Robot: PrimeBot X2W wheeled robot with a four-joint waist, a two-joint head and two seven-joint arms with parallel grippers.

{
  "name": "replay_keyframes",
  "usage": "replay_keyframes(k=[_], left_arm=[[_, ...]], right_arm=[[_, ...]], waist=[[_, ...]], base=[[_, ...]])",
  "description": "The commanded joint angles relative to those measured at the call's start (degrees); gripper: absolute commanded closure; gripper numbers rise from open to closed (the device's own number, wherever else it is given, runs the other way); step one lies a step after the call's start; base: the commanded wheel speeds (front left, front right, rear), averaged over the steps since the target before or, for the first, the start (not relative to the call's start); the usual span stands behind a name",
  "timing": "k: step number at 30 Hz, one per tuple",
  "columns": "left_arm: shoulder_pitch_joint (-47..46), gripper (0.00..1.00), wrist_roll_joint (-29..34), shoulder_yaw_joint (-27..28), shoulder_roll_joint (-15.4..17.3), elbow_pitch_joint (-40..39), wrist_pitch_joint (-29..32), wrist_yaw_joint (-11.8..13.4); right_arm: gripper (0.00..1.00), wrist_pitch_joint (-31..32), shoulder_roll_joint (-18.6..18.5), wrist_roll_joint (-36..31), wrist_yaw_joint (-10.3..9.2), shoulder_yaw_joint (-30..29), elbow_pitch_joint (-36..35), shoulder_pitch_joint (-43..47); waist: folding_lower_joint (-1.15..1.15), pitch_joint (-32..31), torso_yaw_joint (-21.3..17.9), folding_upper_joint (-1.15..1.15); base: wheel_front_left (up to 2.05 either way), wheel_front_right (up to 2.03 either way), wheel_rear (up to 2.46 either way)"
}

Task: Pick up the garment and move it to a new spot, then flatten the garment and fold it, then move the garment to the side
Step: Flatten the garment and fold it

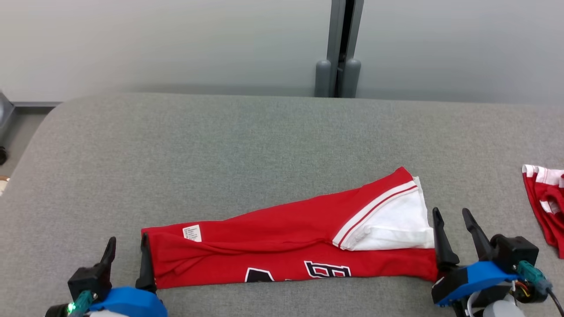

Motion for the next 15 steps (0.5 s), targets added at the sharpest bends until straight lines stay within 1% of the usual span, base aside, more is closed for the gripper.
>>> replay_keyframes(k=[1, 2, 6, 10, 15], left_arm=[[0.7, 0.0, 0.2, 0.5, -0.1, -0.6, -0.2, 0.2], [3.0, 0.0, 0.9, 1.9, -1.7, -3.4, -0.2, -0.1], [6.6, 0.0, 1.7, 2.4, -3.9, -6.1, -0.2, -1.0], [8.3, 0.0, 2.2, 1.2, -4.8, -6.5, -0.2, -1.8], [7.5, 0.0, 2.6, 0.6, -5.0, -6.2, -0.2, -2.3]], right_arm=[[0.0, -0.2, -0.1, -0.1, 0.0, -0.1, -0.2, 1.1], [0.0, -0.2, -0.1, -1.6, 0.0, 0.2, -0.5, 2.2], [0.0, -0.2, -0.1, -2.2, 0.0, 0.3, 0.9, 4.1], [0.0, -0.2, -0.1, -1.1, 0.0, -0.2, 2.5, 4.5], [0.0, -0.2, -0.1, -0.9, 0.0, -0.3, 4.8, 2.1]], waist=[[0.01, -0.3, 0.0, 0.0], [0.01, -1.4, 0.3, 0.0], [0.01, -2.9, 0.8, 0.0], [0.01, -3.1, 1.2, 0.0], [0.01, -1.9, 1.7, 0.0]], base=[[0.0, 0.0, 0.0], [0.0, 0.0, 0.0], [0.0, 0.0, 0.0], [0.0, 0.0, 0.0], [0.0, 0.0, 0.0]])
